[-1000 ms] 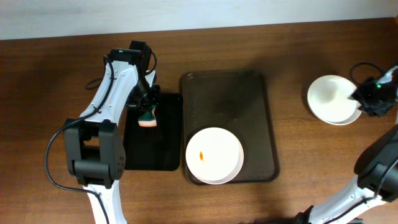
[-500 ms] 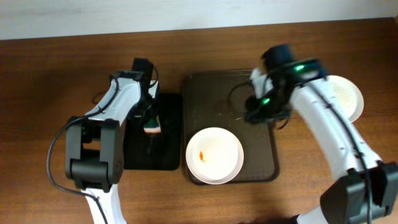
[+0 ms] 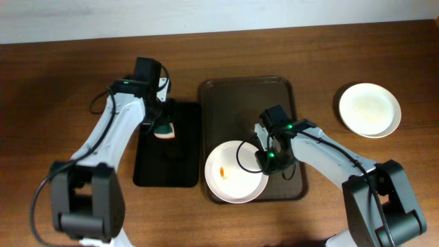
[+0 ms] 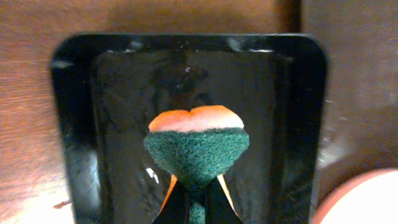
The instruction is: Clean dirty plates on tray and stack at the side
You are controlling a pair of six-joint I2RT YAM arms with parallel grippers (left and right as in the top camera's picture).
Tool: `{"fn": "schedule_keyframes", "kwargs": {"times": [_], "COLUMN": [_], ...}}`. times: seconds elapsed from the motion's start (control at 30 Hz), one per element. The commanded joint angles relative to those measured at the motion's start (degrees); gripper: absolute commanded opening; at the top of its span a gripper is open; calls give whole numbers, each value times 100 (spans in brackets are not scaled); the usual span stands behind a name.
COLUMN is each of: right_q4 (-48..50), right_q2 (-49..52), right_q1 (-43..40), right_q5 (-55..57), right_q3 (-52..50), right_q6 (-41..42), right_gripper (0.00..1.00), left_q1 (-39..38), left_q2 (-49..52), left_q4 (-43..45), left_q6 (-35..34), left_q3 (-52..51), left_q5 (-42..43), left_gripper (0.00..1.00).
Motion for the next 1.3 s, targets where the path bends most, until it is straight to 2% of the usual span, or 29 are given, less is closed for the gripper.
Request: {"fn": "schedule_keyframes", "kwargs": {"times": [0.0,0.13,0.27,0.47,0.57,0.7,0.8,0.87,0.97,1.0,1.1,1.17,1.27], "right_q4": [168,332,859,1088,1169,1084,1062,1069,1117,1143,1200,1344,1320], "right_q2": [7,4,4,4,7,9,9,9,105,201,601,778,780], "right_q1": [-31,-542,-938,-905,-901,-901,-901,-901,-896,-896,-896,-896,-903], "right_q5": [820,1867,1453,1405,1377,1338,1335,1340,1340,1340,1338,1318,1320], "right_q3": [-31,345,494,492,492,492,492,479,470,470,470,470,470], "right_q6": [492,1528,1187,951,737,737,739,874,1132,1132,1130,1134,1130], "right_gripper": [4,4,4,4,4,5,6,12,17,22,21,4,4], "left_q1": [-15,-39,-63,-304,-304,-299,-297,-304,-306,-341,-649,-1071,-1585], "left_q2": [-262,-258,-254,-254,-254,-341,-555,-579,-577,-577,-577,-575,-341], "left_q4": [-133,-216,120,3027,3567,3147,1998,1215,629,595,785,1115,1867], "left_q6": [72,116,114,-105,-105,-162,-179,-111,-33,-33,-42,-236,-761], "left_q3": [2,0,-334,-2734,-3263,-3053,-2129,-1331,-546,-380,-319,-319,-319], "left_q5": [26,-72,-439,-579,-579,-557,-529,-258,107,282,863,857,885], "left_gripper": [0,0,0,0,0,0,0,0,0,0,0,0,0]}}
